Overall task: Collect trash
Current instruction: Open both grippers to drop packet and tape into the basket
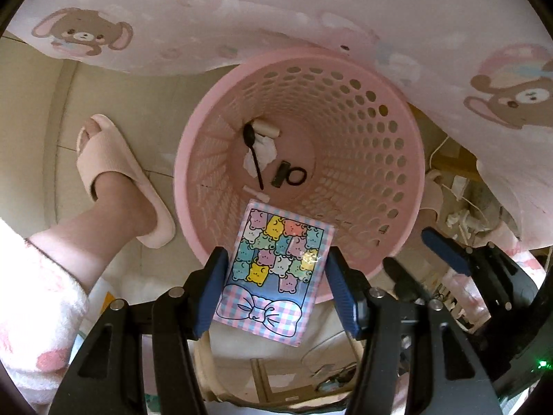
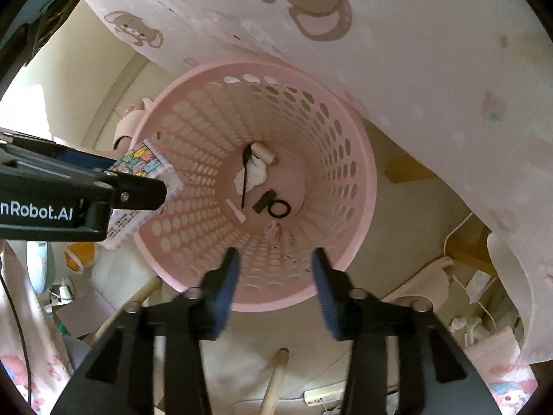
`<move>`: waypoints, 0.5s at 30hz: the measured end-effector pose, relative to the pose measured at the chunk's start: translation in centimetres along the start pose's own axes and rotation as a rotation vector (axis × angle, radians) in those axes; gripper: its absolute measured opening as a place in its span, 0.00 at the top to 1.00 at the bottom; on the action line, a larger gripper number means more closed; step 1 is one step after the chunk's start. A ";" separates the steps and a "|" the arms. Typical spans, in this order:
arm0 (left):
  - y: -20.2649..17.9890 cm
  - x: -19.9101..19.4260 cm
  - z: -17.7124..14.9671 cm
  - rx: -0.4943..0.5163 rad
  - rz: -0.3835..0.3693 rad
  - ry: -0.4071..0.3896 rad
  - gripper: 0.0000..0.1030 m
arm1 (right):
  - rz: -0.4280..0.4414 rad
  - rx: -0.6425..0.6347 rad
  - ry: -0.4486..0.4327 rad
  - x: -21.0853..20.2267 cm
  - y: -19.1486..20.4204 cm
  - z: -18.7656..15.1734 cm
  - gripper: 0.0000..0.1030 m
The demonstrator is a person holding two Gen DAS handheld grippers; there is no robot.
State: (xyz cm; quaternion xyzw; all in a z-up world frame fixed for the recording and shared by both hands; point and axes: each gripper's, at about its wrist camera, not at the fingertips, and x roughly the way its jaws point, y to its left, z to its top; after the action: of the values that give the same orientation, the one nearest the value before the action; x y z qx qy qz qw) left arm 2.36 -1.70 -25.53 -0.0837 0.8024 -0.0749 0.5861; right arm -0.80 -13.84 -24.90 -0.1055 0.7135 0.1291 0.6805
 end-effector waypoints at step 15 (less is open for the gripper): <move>0.4 -0.4 -0.1 -0.045 -0.014 0.006 0.34 | -0.059 -0.005 -0.021 -1.1 -0.2 -0.2 0.40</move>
State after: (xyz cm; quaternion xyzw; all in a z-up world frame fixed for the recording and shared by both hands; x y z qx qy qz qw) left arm 2.40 -1.19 -25.23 -0.1024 0.8050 -0.0611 0.5811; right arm -0.83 -14.13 -23.84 -0.1265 0.7028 0.1118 0.6911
